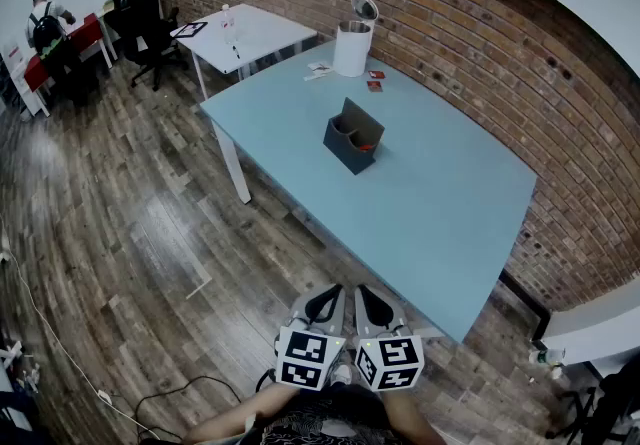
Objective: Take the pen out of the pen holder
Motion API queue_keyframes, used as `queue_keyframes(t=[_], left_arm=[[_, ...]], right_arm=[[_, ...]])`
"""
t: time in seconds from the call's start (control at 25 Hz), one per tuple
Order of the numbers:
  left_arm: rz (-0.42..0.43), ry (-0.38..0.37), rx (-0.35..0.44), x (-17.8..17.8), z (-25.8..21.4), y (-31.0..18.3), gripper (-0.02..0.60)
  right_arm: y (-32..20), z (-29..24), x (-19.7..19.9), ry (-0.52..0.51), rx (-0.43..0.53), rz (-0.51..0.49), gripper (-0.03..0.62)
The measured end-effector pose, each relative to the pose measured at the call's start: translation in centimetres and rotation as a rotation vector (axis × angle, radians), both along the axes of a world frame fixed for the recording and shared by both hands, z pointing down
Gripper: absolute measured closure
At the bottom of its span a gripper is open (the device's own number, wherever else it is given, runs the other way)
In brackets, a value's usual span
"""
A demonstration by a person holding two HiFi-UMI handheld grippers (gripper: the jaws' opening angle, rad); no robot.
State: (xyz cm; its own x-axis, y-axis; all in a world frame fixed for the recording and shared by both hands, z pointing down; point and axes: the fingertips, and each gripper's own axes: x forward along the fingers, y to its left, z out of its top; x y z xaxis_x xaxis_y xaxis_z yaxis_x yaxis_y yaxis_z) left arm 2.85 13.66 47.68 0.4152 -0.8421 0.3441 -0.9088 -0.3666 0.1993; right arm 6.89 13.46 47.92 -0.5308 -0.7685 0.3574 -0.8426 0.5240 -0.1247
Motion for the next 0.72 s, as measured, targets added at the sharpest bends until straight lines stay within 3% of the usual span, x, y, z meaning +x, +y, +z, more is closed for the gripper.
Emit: queue_keyframes(t=[0.72], left_arm=[[0.017, -0.002, 0.014, -2.3, 0.2, -2.0, 0.589]], right_arm=[[-2.5, -0.5, -2.4, -0.022, 0.032, 0.028, 0.591]])
